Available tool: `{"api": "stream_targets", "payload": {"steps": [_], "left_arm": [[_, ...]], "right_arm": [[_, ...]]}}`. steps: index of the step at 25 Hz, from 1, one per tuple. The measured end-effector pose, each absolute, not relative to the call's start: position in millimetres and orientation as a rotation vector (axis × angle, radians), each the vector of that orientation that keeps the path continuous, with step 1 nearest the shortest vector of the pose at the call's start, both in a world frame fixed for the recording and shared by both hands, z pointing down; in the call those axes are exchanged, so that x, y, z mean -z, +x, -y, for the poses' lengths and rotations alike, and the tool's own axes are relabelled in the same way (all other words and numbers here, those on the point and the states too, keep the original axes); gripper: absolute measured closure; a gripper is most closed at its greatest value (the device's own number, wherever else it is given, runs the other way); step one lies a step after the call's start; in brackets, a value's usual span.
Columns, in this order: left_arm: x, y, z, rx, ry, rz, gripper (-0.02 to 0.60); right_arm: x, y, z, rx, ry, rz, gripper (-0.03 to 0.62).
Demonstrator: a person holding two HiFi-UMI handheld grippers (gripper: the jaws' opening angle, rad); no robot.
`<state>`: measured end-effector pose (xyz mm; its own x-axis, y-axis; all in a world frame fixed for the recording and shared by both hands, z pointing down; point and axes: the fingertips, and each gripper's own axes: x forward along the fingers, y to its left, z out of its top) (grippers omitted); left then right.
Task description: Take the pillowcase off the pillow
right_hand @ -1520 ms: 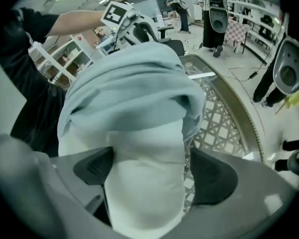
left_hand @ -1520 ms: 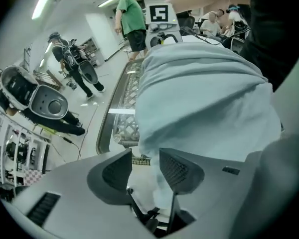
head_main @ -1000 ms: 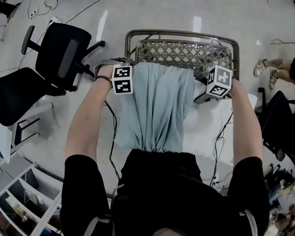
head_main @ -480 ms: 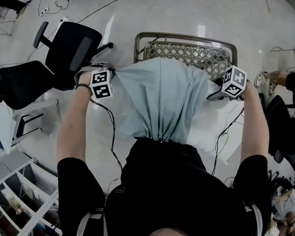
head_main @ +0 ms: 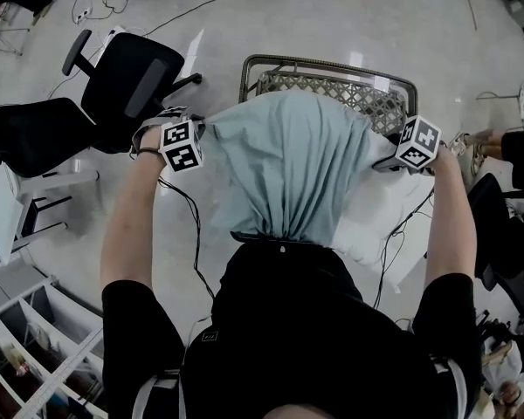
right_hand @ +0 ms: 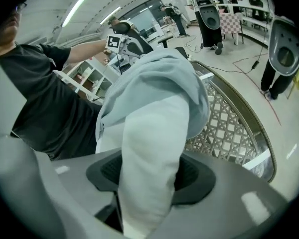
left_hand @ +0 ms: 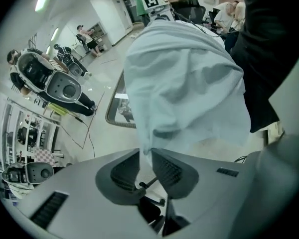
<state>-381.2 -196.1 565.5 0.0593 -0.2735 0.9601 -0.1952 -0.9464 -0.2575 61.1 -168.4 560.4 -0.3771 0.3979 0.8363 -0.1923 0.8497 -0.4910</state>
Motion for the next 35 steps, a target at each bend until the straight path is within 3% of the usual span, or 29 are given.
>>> {"api": "stream_targets", "payload": {"steps": [2,12,14,16,29,35], "left_arm": [[-553.8,-353.6,206.2,1.966,-2.290,-0.513,0.423],[-533.1,-221.8,238.6,1.695,-2.318,-0.226,0.377],[-537.3,-208.7,230.6,1.705,-2.280,-0.118,0.413],[-541.4,-206.1,226.7,1.735,-2.204,-0.049,0.564],[-550.2,-322.5,216.6,1.936,-2.107,-0.201,0.575],[-548.7,-322.3,214.9,1.862,-2.198,-0.418,0.573]], "right_arm": [[-553.1,57.4,163.3,-0.577,-0.177,1.867,0.329],[-506.5,41.1,126.3,-0.420,-0.224,1.953,0.333],[-503.0,40.5,123.3,-0.407,-0.220,1.957,0.335],[-501.5,41.8,121.6,-0.405,-0.210,1.954,0.337],[-525.8,61.0,149.8,-0.584,-0.098,2.024,0.343],[-556.0,66.2,175.3,-0.519,0.036,1.946,0.299]]}}
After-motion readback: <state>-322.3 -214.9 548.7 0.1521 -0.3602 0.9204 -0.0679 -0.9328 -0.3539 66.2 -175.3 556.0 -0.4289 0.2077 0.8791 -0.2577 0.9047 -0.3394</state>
